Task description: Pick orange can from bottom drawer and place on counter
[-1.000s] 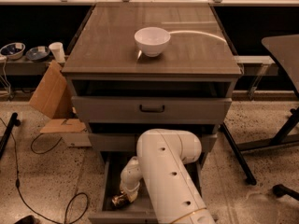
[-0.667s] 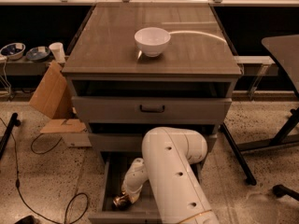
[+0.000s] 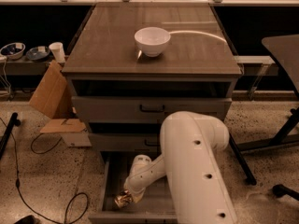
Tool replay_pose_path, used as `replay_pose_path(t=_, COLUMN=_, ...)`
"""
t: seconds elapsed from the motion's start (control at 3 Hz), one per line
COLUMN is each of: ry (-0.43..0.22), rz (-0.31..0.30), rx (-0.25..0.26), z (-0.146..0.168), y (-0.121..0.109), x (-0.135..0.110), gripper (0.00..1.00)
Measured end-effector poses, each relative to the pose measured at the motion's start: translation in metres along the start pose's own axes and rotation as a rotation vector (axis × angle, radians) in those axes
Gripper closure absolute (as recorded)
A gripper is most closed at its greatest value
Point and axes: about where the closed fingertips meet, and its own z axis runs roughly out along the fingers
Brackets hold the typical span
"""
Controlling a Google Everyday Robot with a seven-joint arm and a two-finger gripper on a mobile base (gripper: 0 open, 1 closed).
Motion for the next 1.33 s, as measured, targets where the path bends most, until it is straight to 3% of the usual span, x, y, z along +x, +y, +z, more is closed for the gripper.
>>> replay_pose_path(t=1.0, ry=0.141, rz=0.033, rx=-0.023, z=-0.202, y=0.020, x=-0.063, gripper=1.00)
replay_pose_path(t=1.33, ry=0.191, rz=0.059, rx=0.002, z=-0.276, y=0.007, x=-0.067, gripper=1.00)
